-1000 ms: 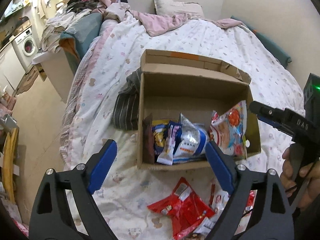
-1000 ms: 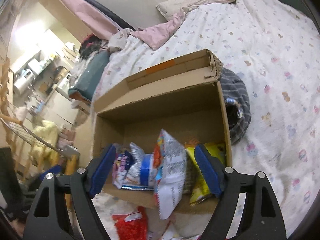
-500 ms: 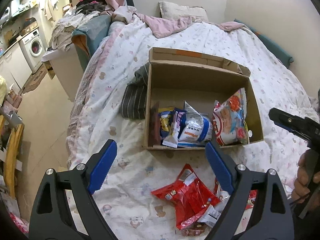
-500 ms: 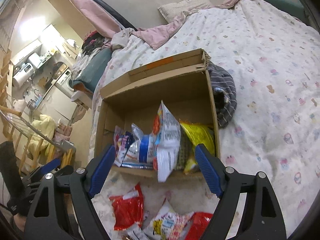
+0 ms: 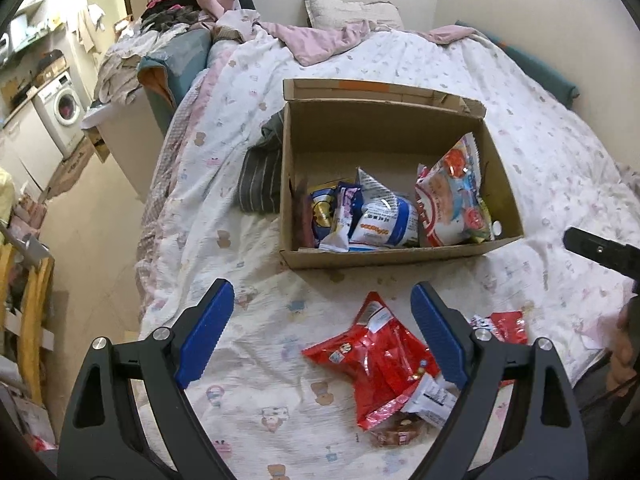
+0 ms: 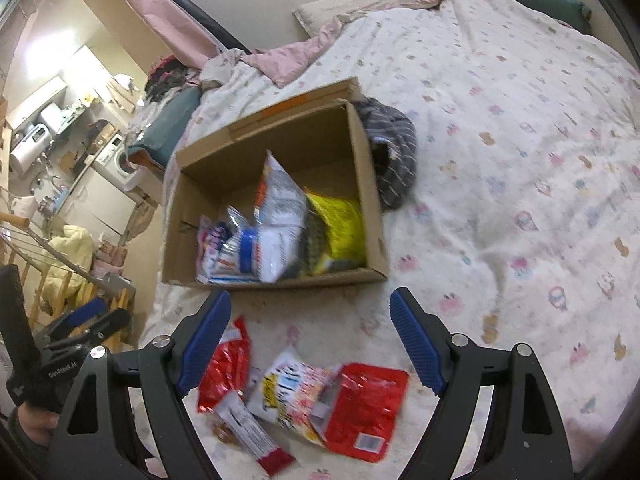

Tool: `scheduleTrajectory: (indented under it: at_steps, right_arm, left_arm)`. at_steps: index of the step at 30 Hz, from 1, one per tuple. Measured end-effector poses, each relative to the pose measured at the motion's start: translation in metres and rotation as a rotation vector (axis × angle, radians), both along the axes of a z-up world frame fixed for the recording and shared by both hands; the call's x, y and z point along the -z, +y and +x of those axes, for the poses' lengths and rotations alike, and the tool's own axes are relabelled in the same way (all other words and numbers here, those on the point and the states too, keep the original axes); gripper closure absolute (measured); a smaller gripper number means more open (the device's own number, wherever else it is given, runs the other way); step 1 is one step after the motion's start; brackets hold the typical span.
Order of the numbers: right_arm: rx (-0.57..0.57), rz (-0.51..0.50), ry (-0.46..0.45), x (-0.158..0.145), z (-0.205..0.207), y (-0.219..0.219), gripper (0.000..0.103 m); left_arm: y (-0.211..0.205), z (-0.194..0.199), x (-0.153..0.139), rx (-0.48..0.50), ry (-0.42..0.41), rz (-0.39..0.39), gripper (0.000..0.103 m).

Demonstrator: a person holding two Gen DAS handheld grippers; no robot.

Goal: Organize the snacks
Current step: 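Withdraw both tools from the box toward the red packets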

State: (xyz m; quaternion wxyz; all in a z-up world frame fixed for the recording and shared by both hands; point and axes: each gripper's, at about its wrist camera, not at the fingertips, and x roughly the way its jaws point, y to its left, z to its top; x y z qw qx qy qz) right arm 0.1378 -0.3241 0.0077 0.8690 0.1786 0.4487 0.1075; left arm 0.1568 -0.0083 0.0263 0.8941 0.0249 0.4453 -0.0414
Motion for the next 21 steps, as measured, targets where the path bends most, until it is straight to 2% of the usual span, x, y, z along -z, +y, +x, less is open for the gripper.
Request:
scheduleTrajectory:
  at_steps: [4, 10, 15, 21]
  right_arm:
    - [0.005, 0.011, 0.095, 0.018, -0.002, -0.009, 0.019]
    - [-0.007, -0.047, 0.385, 0.077, 0.003, -0.011, 0.019]
    - [-0.031, -0.038, 0.491, 0.108, 0.01, -0.002, 0.02]
    - [-0.092, -0.261, 0.543, 0.137, 0.016, 0.036, 0.018]
  left_arm:
    - [0.003, 0.003, 0.005, -0.032, 0.035, -0.026, 0.015]
    - [0.003, 0.007, 0.008, -0.052, 0.05, -0.034, 0.015]
    - [0.002, 0.009, 0.011, -0.049, 0.065, -0.039, 0.015]
    - [0.006, 0.011, 0.013, -0.066, 0.073, -0.04, 0.015]
